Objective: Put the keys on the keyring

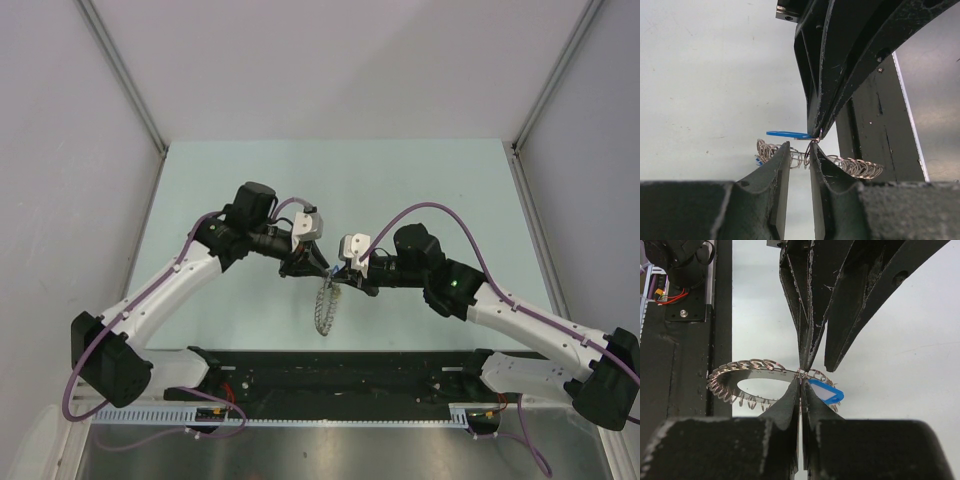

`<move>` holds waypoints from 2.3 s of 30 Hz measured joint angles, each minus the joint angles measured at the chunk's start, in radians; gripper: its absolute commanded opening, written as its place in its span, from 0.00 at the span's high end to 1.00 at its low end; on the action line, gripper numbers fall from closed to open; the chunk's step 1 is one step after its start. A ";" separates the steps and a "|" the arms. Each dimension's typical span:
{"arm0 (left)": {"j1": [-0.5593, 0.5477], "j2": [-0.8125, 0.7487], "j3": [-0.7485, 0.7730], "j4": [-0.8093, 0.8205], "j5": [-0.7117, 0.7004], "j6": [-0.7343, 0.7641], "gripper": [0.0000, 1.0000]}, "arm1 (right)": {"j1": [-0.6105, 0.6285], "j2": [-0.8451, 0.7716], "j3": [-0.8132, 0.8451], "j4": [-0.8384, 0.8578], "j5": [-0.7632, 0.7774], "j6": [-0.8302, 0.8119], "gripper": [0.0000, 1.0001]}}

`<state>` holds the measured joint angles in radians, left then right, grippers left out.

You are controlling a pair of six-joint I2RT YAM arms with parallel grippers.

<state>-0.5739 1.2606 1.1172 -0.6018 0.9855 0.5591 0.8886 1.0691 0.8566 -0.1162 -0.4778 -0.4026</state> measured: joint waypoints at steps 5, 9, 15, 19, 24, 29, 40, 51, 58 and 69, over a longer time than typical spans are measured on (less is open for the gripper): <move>0.000 0.000 0.000 -0.003 0.001 0.013 0.64 | 0.000 0.000 0.000 -0.001 -0.001 0.000 1.00; 0.000 0.002 0.002 -0.024 0.001 0.047 0.60 | 0.003 0.000 0.000 -0.003 -0.002 0.000 1.00; 0.000 0.025 0.008 -0.065 0.003 0.087 0.59 | 0.007 0.000 0.000 -0.002 -0.002 0.000 1.00; 0.000 0.029 0.009 -0.071 0.003 0.096 0.63 | 0.007 0.000 0.000 -0.002 -0.002 0.000 1.00; -0.002 0.030 0.011 -0.075 0.004 0.098 0.76 | 0.008 0.000 0.000 -0.002 -0.002 0.000 1.00; -0.006 0.030 0.011 -0.079 0.013 0.095 0.90 | 0.008 0.000 0.000 -0.002 0.000 -0.002 1.00; -0.007 -0.090 -0.108 0.095 0.037 -0.113 1.00 | 0.016 -0.032 0.000 -0.012 0.024 -0.002 1.00; -0.009 -0.362 -0.361 0.531 -0.120 -0.512 1.00 | 0.026 -0.056 0.006 0.023 0.026 0.003 1.00; -0.017 -0.430 -0.447 0.728 -0.241 -0.735 1.00 | 0.030 -0.074 -0.005 0.091 0.037 0.014 1.00; -0.018 -0.435 -0.629 1.104 -0.358 -1.052 1.00 | 0.042 -0.074 -0.106 0.281 0.076 0.080 1.00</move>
<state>-0.5919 0.8261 0.4877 0.5018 0.6273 -0.4934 0.9306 0.9955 0.7506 0.1650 -0.4019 -0.3225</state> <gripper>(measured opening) 0.006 0.009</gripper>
